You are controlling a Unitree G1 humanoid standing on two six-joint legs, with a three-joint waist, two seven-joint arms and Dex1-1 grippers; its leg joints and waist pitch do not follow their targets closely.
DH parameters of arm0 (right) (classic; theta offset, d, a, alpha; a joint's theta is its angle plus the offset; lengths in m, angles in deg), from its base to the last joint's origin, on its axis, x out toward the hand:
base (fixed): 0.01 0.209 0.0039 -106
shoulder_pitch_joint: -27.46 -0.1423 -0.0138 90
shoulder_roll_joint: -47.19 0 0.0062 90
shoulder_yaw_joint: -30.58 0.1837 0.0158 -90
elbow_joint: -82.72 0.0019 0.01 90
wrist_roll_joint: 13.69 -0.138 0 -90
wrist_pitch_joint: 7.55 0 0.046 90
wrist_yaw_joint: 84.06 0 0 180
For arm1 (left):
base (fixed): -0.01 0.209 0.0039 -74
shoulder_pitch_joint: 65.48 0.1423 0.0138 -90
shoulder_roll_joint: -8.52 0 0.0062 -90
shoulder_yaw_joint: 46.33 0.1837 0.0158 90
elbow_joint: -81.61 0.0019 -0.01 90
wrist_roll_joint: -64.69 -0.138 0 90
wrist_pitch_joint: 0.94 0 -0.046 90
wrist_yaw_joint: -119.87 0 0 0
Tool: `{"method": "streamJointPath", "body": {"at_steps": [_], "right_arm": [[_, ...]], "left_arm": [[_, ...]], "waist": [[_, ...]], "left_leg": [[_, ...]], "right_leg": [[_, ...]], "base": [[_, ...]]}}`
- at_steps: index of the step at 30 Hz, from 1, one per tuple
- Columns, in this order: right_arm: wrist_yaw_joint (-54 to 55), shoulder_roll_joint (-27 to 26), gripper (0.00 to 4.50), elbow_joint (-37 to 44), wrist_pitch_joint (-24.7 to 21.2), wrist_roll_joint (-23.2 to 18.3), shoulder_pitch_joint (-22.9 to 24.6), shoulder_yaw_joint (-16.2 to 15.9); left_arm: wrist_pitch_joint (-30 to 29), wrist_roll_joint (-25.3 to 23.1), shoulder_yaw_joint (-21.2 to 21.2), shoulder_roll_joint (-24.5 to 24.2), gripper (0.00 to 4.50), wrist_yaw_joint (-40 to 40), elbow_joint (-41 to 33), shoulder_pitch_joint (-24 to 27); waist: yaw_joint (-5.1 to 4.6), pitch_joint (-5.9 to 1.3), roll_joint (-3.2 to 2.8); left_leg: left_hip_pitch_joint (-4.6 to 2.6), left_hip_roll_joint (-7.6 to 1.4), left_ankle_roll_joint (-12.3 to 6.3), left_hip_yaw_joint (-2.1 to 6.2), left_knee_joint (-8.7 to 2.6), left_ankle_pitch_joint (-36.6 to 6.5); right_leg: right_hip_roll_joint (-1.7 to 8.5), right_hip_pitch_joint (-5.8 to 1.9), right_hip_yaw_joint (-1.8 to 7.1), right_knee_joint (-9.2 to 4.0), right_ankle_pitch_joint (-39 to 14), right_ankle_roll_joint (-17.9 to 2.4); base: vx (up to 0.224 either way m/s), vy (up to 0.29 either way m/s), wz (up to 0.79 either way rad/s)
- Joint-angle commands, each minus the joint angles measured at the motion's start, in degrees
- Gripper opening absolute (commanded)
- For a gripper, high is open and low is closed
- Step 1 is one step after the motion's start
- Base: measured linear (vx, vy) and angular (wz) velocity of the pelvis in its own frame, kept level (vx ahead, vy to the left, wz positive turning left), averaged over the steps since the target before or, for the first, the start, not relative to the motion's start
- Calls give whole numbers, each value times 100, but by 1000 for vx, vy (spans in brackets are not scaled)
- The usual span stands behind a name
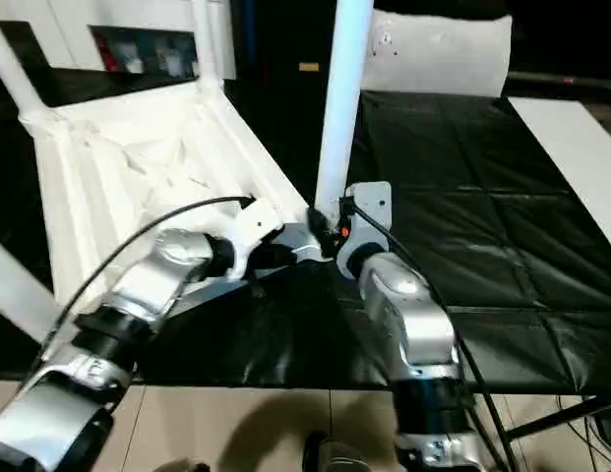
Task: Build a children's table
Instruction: Rotate leg to tighten
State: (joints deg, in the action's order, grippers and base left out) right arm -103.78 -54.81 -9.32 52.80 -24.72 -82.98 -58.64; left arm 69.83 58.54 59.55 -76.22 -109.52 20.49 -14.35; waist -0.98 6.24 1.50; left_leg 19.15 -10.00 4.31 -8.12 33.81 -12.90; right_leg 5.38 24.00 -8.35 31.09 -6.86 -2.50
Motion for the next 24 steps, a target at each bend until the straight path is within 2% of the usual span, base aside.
{"method": "streamJointPath", "body": {"at_steps": [1, 4, 5, 6, 7, 9, 10, 11, 12, 13, 15, 16, 20, 21, 22, 24], "right_arm": [[-521, 147, 327, 138, -45, -159, 142, -305], [-1247, 625, 350, 282, 116, -326, 290, -306], [-1672, 929, 362, 314, 198, -393, 347, -302], [-1848, 1058, 362, 320, 242, -408, 367, -309], [-2007, 1191, 370, 307, 297, -394, 377, -327], [-2640, 1632, 394, 271, 464, -439, 394, -411], [-2877, 1790, 400, 266, 492, -475, 395, -443], [-2951, 1835, 400, 269, 486, -494, 394, -450], [-3378, 2098, 413, 273, 488, -577, 376, -505], [-3554, 2207, 436, 271, 501, -604, 362, -531], [-3807, 2359, 436, 233, 529, -667, 311, -568], [-4113, 2483, 436, 194, 536, -757, 249, -603], [-4630, 2691, 436, -23, 722, -748, 142, -737], [-4630, 2691, 436, -23, 722, -748, 142, -737], [-5074, 2802, 436, -173, 863, -805, 75, -855], [-5196, 2831, 436, -211, 885, -832, 57, -887]], "left_arm": [[245, 85, 82, -103, 0, -239, -124, 15], [613, 133, 183, -360, 0, -673, -93, 94], [921, 180, 251, -503, 0, -994, -68, 142], [1103, 195, 284, -561, 0, -1133, -52, 160], [1289, 215, 322, -615, 0, -1291, -33, 178], [1571, 226, 460, -805, 0, -1766, 16, 213], [1662, 259, 483, -852, 0, -1934, 47, 212], [1682, 274, 485, -862, 0, -1983, 54, 210], [1816, 357, 507, -934, 0, -2276, 105, 185], [1875, 390, 522, -968, 0, -2396, 128, 168], [1984, 427, 558, -1036, 0, -2575, 195, 128], [2130, 404, 634, -1126, 0, -2785, 270, 76], [2363, 377, 763, -1257, 0, -3213, 378, 11], [2363, 377, 763, -1257, 0, -3213, 378, 11], [2563, 344, 862, -1313, 0, -3517, 436, -41], [2617, 336, 888, -1323, 0, -3597, 450, -56]], "waist": [[65, -413, 36], [99, -431, 45], [131, -437, 41], [140, -451, 42], [166, -448, 32], [178, -451, 39], [204, -452, 23], [221, -447, 20], [266, -448, 3], [300, -453, 22], [329, -458, 36], [352, -458, -1], [383, -454, 38], [404, -460, 30], [422, -459, 49], [445, -463, 39]], "left_leg": [[92, -214, -654, -16, -399, -618], [118, -223, -730, -25, -392, -433], [118, -226, -788, -23, -390, -326], [147, -233, -843, -18, -381, -177], [121, -252, -864, -29, -377, -110], [109, -277, -839, -36, -378, -83], [68, -304, -854, -43, -377, -86], [65, -309, -856, -46, -377, -72], [53, -323, -865, -49, -375, -36], [37, -328, -888, -60, -373, -44], [49, -331, -897, -65, -375, -36], [51, -322, -900, -61, -374, -59], [59, -331, -810, -73, -373, -131], [59, -328, -775, -75, -372, -143], [52, -323, -766, -80, -370, -164], [54, -333, -766, -81, -368, -137]], "right_leg": [[404, -403, 396, -372, -2281, -766], [395, -428, 384, -356, -2285, -663], [388, -435, 371, -352, -2191, -640], [369, -456, 371, -308, -2014, -639], [364, -424, 369, -301, -1946, -671], [355, -416, 364, -282, -1886, -745], [358, -396, 378, -273, -1830, -798], [358, -390, 380, -266, -1797, -835], [357, -388, 383, -247, -1716, -904], [360, -387, 392, -233, -1637, -957], [374, -399, 397, -206, -1550, -1031], [376, -406, 388, -208, -1584, -1036], [392, -411, 395, -223, -1747, -995], [395, -411, 389, -227, -1808, -975], [390, -406, 380, -229, -1840, -972], [387, -410, 385, -213, -1798, -979]], "base": [[0, 0, 0], [0, 0, 0], [0, 0, 0], [0, 0, 0], [0, 0, 0], [0, 0, 0], [0, 0, 0], [0, 0, 0], [0, 0, 0], [0, 0, 0], [0, 0, 0], [0, 0, 0], [0, 0, 0], [0, 0, 0], [0, 0, 0], [0, 0, 0]]}}
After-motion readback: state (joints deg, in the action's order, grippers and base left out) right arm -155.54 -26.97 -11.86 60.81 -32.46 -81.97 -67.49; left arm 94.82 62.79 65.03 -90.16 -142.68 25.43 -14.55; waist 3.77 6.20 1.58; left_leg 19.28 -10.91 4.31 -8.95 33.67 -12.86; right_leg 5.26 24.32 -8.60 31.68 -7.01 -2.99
